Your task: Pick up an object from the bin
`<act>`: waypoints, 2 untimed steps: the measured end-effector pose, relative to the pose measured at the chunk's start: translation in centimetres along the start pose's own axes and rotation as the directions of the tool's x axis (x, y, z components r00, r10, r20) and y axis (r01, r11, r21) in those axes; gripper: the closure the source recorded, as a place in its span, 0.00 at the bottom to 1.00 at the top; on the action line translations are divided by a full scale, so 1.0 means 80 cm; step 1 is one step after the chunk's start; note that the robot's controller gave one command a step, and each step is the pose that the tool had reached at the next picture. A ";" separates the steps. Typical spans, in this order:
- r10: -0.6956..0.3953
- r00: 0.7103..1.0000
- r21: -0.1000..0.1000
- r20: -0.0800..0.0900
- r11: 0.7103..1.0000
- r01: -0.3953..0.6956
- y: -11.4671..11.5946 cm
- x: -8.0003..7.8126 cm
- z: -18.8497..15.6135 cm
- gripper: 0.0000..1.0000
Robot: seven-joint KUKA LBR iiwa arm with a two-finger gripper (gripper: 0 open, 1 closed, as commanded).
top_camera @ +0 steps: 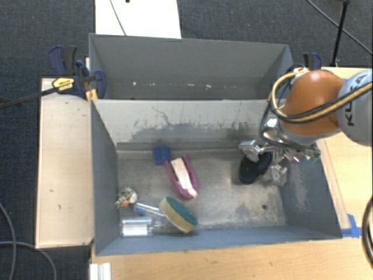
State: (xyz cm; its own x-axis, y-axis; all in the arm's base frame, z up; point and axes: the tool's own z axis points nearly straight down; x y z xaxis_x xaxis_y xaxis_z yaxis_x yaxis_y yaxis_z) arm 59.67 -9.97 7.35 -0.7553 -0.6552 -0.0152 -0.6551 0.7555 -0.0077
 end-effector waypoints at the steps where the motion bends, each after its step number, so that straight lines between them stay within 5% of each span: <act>1: 0.005 1.000 -0.002 -0.008 1.000 -0.005 -0.002 0.006 0.000 1.00; 2: -0.032 0.999 -0.001 -0.008 0.999 0.032 0.029 0.009 -0.152 1.00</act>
Offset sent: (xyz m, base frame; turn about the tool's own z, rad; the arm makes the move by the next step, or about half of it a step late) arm 0.0000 0.0000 0.0000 0.0000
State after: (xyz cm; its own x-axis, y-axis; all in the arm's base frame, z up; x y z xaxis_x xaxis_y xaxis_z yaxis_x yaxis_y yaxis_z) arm 57.45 -8.73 19.51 -0.7343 -0.6788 -0.0070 -0.6788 0.7343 -0.0070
